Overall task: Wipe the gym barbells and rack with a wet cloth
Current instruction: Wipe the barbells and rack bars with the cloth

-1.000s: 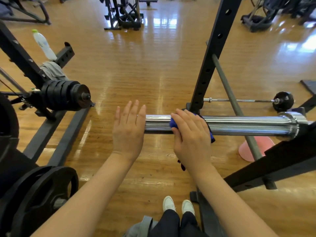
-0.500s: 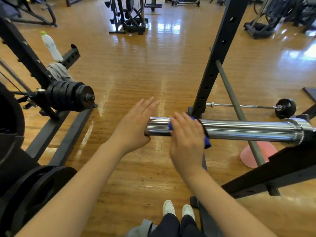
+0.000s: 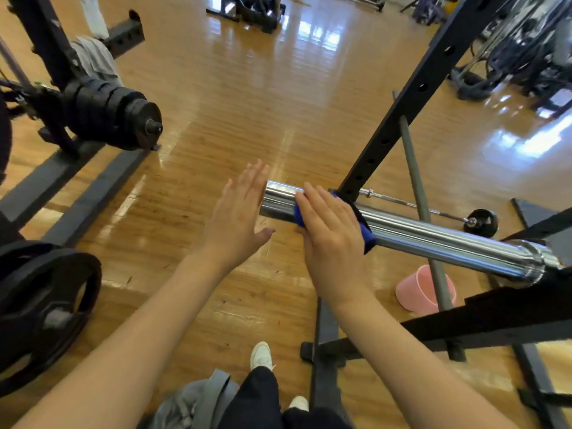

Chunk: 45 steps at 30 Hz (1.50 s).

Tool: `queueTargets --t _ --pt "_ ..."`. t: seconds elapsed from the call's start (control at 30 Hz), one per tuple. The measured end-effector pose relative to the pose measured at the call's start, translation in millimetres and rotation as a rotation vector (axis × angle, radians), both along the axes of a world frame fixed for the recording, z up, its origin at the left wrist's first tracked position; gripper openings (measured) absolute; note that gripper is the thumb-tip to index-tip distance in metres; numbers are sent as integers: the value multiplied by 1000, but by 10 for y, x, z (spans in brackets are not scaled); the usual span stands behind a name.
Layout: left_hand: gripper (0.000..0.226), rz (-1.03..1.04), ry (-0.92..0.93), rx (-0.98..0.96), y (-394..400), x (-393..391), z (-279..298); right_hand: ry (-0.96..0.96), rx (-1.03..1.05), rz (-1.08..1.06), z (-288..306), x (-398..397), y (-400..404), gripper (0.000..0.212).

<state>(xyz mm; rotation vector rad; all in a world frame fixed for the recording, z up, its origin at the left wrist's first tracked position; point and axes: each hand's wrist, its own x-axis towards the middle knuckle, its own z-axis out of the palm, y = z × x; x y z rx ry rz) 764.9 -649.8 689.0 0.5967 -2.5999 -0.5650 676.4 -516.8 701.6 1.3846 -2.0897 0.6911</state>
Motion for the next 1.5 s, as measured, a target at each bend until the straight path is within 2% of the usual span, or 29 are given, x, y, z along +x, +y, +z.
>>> queueTargets --t 0.17,0.27,0.4,0.5,0.57,0.67,0.87,0.97,1.07,1.13,1.2,1.27,1.33,1.43,1.5 --pt "93 7 -6 -4 6 25 -164 -39 147 85 109 161 -289 56" --pt "95 17 -2 -17 -27 107 -211 -82 203 -23 168 54 -6 63" --pt "92 36 24 -8 -78 156 -261 -86 89 -112 104 52 152 53" --pt "89 50 46 13 -54 92 -293 -36 90 -31 131 153 -113 43" --pt "86 63 48 37 -25 47 -317 12 153 68 193 195 -385 37" --pt "80 70 69 99 -1 34 -367 175 325 115 277 232 -677 13" --pt "75 67 62 26 -62 184 -408 204 554 270 415 126 -452 13" --pt "72 75 66 -4 -128 283 -397 97 459 308 412 82 -362 15" --pt "70 91 91 -6 -199 360 -405 -61 358 148 452 136 -487 20" --pt "70 93 100 -4 -220 363 -404 -20 425 53 446 166 -657 15" --pt "69 80 108 0 -206 336 -380 133 516 104 410 180 -731 13" --pt "68 64 133 -22 -186 318 -347 136 505 176 376 143 -603 27" --pt "64 65 156 -39 -171 322 -330 4 378 126 364 76 -333 44" --pt "61 65 142 -59 -174 336 -303 -156 235 -16 327 -54 68 50" --pt "64 44 133 -63 -182 321 -288 -177 212 -75 290 -116 195 51"
